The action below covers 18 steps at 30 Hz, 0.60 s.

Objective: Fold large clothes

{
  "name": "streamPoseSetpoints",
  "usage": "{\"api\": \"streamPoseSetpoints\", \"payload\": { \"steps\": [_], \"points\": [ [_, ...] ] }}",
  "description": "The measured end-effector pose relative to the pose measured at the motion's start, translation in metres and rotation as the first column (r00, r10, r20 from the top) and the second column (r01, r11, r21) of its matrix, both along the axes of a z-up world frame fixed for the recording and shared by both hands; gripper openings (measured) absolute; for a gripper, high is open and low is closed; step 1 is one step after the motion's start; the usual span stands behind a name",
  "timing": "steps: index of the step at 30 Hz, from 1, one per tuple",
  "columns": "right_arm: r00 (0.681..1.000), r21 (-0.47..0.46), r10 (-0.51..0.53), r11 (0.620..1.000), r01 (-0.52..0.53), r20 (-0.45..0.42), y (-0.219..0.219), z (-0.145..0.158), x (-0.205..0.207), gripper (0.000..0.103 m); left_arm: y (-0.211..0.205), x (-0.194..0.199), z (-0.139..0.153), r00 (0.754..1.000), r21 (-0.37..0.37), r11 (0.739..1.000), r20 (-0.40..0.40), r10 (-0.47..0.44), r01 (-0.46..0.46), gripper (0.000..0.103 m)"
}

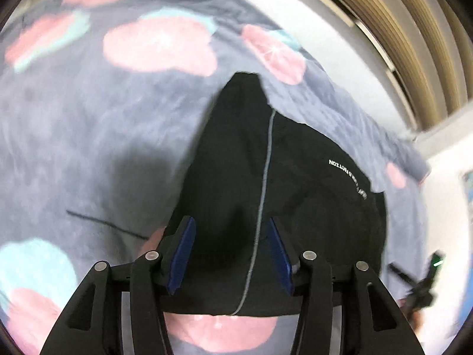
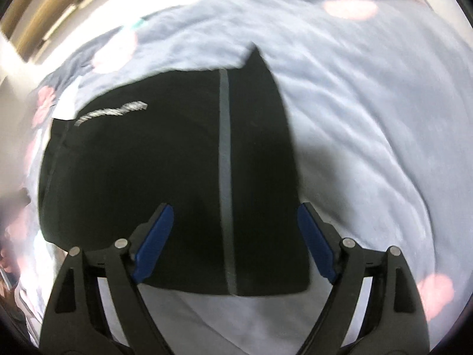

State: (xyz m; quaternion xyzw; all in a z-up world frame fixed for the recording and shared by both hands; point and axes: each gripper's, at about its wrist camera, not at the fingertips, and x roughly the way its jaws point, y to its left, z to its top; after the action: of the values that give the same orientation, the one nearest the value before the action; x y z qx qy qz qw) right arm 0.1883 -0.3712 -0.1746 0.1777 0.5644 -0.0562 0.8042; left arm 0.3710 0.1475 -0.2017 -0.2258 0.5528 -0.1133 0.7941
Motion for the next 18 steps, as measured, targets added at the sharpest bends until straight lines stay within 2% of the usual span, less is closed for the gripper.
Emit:
{"api": "streamPoseSetpoints", "payload": {
  "steps": [4,6,7,9,11,15,18],
  "points": [
    [0.999,0.084,-0.011,0.996,0.014,-0.043,-0.013,-0.027,0.004,0.085,0.008,0.012,-0.031,0.997,-0.056,0.998,-0.066,-0.037,0.034,0.056],
    [0.997,0.107,0.000,0.994,0.008,-0.077,-0.015,-0.044,0.009,0.094,0.004,0.020,-0.049,0.993,-0.025,0.999,-0.107,-0.049,0.047,0.060],
    [0.995,0.104,0.005,0.995,0.006,-0.101,-0.015,-0.051,0.012,0.103,0.002,0.023,-0.061,0.989,-0.009,0.998,-0.135,-0.063,0.063,0.065],
    [0.992,0.131,0.027,0.991,-0.011,-0.123,-0.016,-0.062,0.019,0.102,-0.002,0.028,-0.080,0.981,-0.001,0.996,-0.176,-0.084,0.085,0.075],
    [0.993,0.169,0.053,0.985,-0.034,-0.109,-0.016,-0.064,0.023,0.102,0.000,0.030,-0.090,0.981,-0.058,0.995,-0.176,-0.086,0.077,0.076],
    [0.991,0.187,0.112,0.978,-0.098,-0.069,-0.012,-0.052,0.033,0.099,0.008,0.034,-0.095,0.982,-0.205,0.977,-0.162,-0.098,0.064,0.076],
    [0.988,0.203,0.142,0.971,-0.127,-0.061,-0.012,-0.052,0.047,0.099,0.004,0.040,-0.099,0.978,-0.252,0.963,-0.158,-0.133,0.091,0.076]
  ]
}}
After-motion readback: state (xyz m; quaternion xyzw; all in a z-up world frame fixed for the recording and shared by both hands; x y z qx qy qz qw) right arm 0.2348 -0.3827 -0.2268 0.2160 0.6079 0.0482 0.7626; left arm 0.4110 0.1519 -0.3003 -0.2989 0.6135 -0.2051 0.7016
